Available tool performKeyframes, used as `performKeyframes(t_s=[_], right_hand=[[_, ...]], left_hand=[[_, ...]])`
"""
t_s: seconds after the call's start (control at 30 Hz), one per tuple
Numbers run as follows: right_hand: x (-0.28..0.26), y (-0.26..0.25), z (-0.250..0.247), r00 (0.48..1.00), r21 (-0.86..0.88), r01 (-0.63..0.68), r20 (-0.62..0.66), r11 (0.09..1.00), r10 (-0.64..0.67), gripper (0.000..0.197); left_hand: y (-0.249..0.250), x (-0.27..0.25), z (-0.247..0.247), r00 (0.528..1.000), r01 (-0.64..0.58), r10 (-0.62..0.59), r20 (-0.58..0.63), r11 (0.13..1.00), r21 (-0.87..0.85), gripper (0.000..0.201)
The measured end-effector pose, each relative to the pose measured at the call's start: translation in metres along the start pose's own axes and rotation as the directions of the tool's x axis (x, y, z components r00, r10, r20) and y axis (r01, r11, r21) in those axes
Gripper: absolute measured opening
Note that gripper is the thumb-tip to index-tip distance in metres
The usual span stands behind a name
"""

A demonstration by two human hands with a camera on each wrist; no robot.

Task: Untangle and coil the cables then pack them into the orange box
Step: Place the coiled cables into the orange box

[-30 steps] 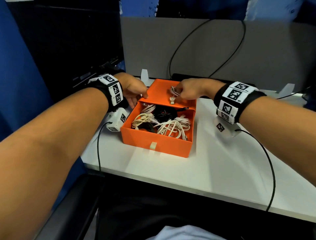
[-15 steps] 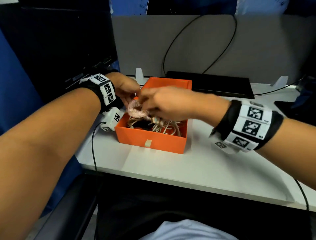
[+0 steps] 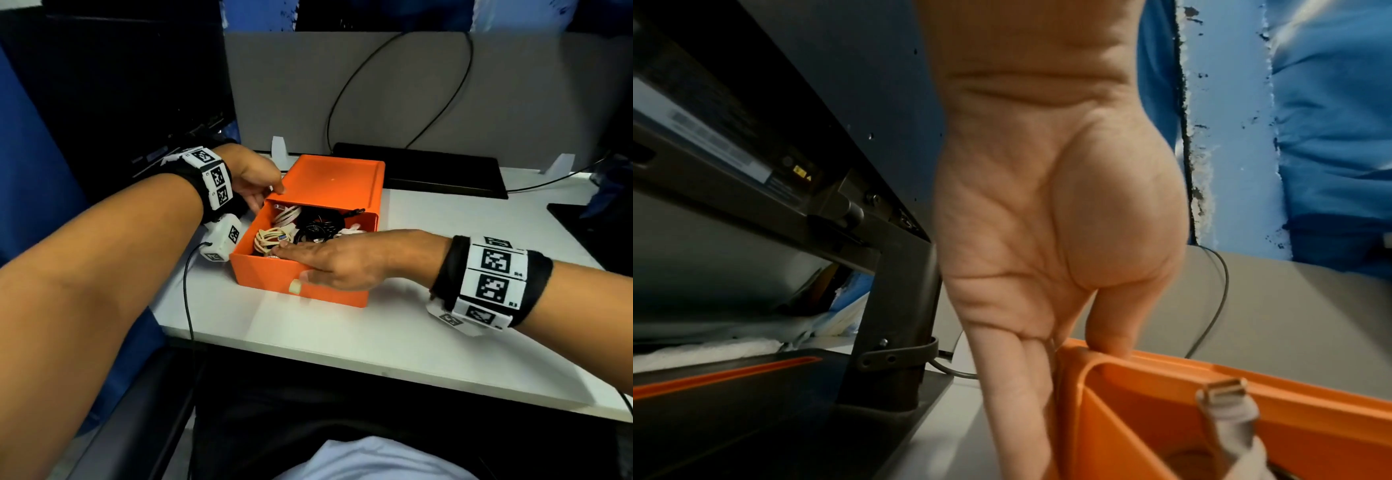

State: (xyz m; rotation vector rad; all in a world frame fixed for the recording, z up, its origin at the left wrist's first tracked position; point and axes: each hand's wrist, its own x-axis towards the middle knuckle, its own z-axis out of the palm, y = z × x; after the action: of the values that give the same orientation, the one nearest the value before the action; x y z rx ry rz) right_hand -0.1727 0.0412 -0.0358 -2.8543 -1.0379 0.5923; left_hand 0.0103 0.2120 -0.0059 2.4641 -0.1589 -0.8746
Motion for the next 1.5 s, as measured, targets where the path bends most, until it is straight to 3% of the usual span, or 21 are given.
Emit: performKeyframes(t_s=[0.1, 0.2, 0.27, 0.33, 0.4, 0.47, 0.67, 0.83, 0.97, 1.07, 1.17, 1.3, 1.4, 1.5], right_hand=[[-0.007, 0.001, 0.005, 0.999, 0.011, 0.0, -0.05, 1.0, 0.001, 0.061], [-0.014, -0.002, 0.006, 0.976, -0.184, -0.01, -0.214, 0.983, -0.03, 0.059], [-0.02, -0.002, 0.004, 0.95, -0.326, -0.121, -0.31, 0.937, 0.015, 0.065], [-0.026, 0.0, 0.002, 0.918, -0.322, -0.294, -0.358, 0.9, 0.172, 0.085], [-0.025, 0.002, 0.004, 0.89, -0.217, -0.409, -0.309, 0.886, 0.335, 0.103], [-0.024, 0.003, 0.009, 0.886, -0.122, -0.441, -0.216, 0.889, 0.41, 0.108], [-0.024, 0.008, 0.008, 0.899, -0.085, -0.425, -0.159, 0.901, 0.409, 0.104], [-0.013, 0.014, 0.001, 0.871, -0.109, -0.478, -0.184, 0.872, 0.455, 0.091], [-0.002, 0.001, -0.006, 0.827, -0.232, -0.54, -0.322, 0.809, 0.46, 0.045], [0.006, 0.001, -0.009, 0.807, -0.294, -0.535, -0.456, 0.792, 0.376, 0.034], [0.009, 0.01, -0.015, 0.761, -0.274, -0.566, -0.538, 0.777, 0.364, 0.057], [0.01, 0.033, -0.012, 0.696, -0.169, -0.634, -0.55, 0.755, 0.462, 0.085], [-0.001, 0.051, -0.006, 0.669, 0.026, -0.67, -0.414, 0.742, 0.618, 0.114], [-0.019, 0.071, -0.006, 0.682, 0.219, -0.648, -0.258, 0.729, 0.684, 0.119]], left_hand=[[-0.002, -0.001, 0.002, 1.0, 0.02, -0.02, -0.006, 1.0, -0.019, 0.035], [-0.001, -0.001, 0.001, 1.0, 0.015, -0.015, -0.003, 1.0, -0.024, 0.034], [0.002, -0.001, 0.0, 1.0, -0.001, 0.001, -0.002, 1.0, -0.015, 0.031], [0.003, -0.001, -0.002, 1.0, -0.005, 0.005, -0.005, 1.0, -0.011, 0.03], [0.001, -0.001, -0.003, 1.0, 0.003, -0.003, -0.007, 1.0, -0.009, 0.03], [0.0, 0.0, -0.003, 1.0, 0.011, -0.011, -0.004, 1.0, -0.002, 0.031], [-0.002, 0.002, -0.003, 1.0, 0.004, -0.004, 0.016, 1.0, 0.009, 0.034], [-0.003, 0.003, -0.004, 0.999, 0.006, -0.006, 0.031, 1.0, 0.001, 0.033], [0.002, 0.006, -0.001, 1.0, 0.002, -0.002, 0.017, 0.999, 0.042, 0.033], [0.004, 0.006, -0.001, 1.0, 0.004, -0.004, -0.004, 0.998, 0.058, 0.034], [0.002, 0.004, -0.002, 1.0, 0.003, -0.003, -0.003, 0.998, 0.066, 0.034], [0.002, 0.0, 0.001, 0.999, -0.023, 0.027, -0.029, 0.994, 0.111, 0.035], [0.01, -0.012, 0.003, 0.992, -0.05, 0.079, -0.1, 0.962, 0.267, 0.043], [0.016, -0.029, 0.005, 0.99, -0.134, 0.138, 0.003, 0.956, 0.262, 0.059]])
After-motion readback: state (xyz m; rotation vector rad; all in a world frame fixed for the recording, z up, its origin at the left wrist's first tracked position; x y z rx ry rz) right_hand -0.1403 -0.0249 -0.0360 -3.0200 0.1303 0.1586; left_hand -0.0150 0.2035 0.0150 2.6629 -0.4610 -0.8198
